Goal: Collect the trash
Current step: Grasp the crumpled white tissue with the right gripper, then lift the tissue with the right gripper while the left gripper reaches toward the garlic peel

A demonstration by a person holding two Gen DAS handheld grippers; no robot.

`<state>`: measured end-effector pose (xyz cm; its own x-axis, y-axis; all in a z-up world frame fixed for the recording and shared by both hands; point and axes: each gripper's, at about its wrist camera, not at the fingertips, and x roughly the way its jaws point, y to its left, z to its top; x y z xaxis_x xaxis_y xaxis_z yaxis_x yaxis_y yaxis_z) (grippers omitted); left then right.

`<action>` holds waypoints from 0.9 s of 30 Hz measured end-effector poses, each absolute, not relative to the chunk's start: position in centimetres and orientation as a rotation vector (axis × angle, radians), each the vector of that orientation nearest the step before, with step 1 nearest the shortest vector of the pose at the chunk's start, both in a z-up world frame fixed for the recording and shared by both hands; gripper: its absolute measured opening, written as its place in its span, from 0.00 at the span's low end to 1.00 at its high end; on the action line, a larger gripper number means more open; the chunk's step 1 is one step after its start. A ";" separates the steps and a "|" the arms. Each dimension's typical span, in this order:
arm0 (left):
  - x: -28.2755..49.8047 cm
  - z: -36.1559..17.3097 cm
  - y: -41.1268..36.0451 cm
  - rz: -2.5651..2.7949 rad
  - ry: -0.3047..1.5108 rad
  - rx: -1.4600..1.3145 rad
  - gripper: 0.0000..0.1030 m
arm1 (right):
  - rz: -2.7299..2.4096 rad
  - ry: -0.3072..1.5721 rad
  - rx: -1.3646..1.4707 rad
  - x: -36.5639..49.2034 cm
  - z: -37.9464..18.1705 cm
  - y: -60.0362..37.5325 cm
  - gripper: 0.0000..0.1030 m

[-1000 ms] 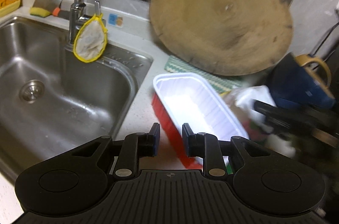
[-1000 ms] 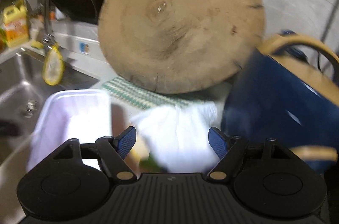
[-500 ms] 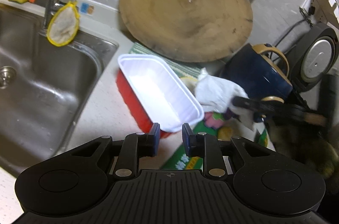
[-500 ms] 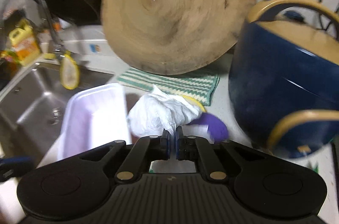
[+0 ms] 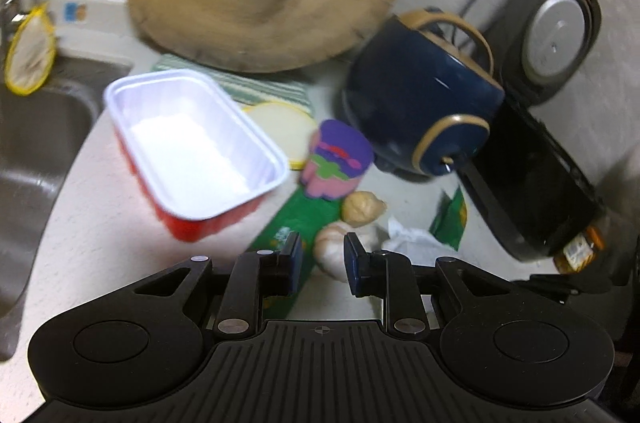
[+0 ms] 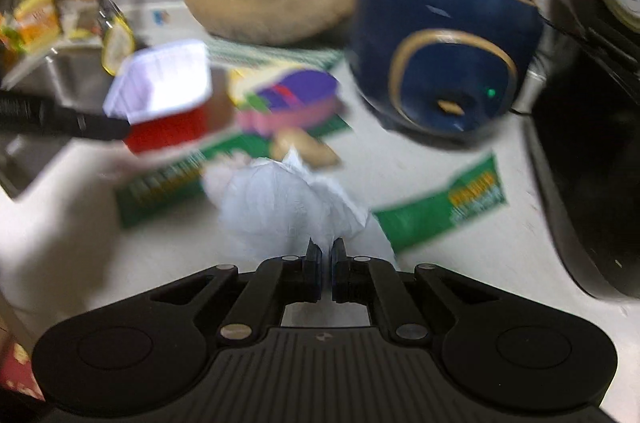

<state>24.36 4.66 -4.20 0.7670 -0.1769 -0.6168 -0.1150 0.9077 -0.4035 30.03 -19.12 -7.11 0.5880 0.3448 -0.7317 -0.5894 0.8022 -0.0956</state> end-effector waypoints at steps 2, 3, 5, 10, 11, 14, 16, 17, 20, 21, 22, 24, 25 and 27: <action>25.5 -4.1 3.4 -0.046 0.714 -0.392 0.25 | 0.551 0.777 -0.364 29.8 -7.6 -19.8 0.04; 26.0 -4.1 2.9 -0.045 0.719 -0.365 0.25 | 0.561 0.781 -0.358 29.8 -7.8 -20.0 0.04; 27.1 -4.2 1.8 -0.022 0.737 -0.311 0.25 | 0.580 0.786 -0.344 29.5 -8.0 -20.5 0.04; 29.1 -4.7 0.3 -0.019 0.772 -0.253 0.25 | 0.617 0.765 -0.317 28.9 -8.5 -21.3 0.05; 29.4 -4.8 0.0 -0.018 0.776 -0.245 0.25 | 0.622 0.761 -0.317 28.9 -8.6 -21.3 0.06; 30.2 -5.2 -0.5 -0.019 0.784 -0.227 0.25 | 0.629 0.754 -0.309 28.9 -8.7 -21.6 0.06; 30.6 -5.6 -0.8 -0.013 0.780 -0.195 0.25 | 0.629 0.755 -0.296 29.1 -9.0 -21.8 0.07; 30.9 -5.8 -0.9 -0.010 0.775 -0.177 0.25 | 0.627 0.755 -0.291 29.2 -9.1 -21.9 0.10; 31.6 -6.7 -1.4 -0.017 0.784 -0.117 0.26 | 0.610 0.753 -0.275 29.2 -9.4 -22.2 0.29; 31.7 -6.9 -1.6 -0.030 0.779 -0.095 0.27 | 0.604 0.752 -0.270 29.2 -9.5 -22.3 0.33; 31.6 -7.0 -1.8 -0.042 0.764 -0.075 0.27 | 0.596 0.750 -0.265 29.1 -9.7 -22.3 0.34; 31.8 -7.0 -2.2 -0.036 0.758 -0.032 0.27 | 0.579 0.751 -0.258 29.0 -9.9 -22.4 0.34; 31.8 -7.0 -2.4 -0.033 0.766 -0.016 0.26 | 0.570 0.752 -0.254 28.9 -10.1 -22.5 0.35; 31.8 -7.1 -2.5 -0.074 0.780 -0.020 0.26 | 0.557 0.756 -0.244 28.7 -10.3 -22.6 0.38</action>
<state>31.80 -2.50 -7.07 0.7085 -0.0741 -0.7018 0.0592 0.9972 -0.0455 28.69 -22.57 -10.33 0.5930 0.3881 -0.7055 -0.5588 0.8292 -0.0135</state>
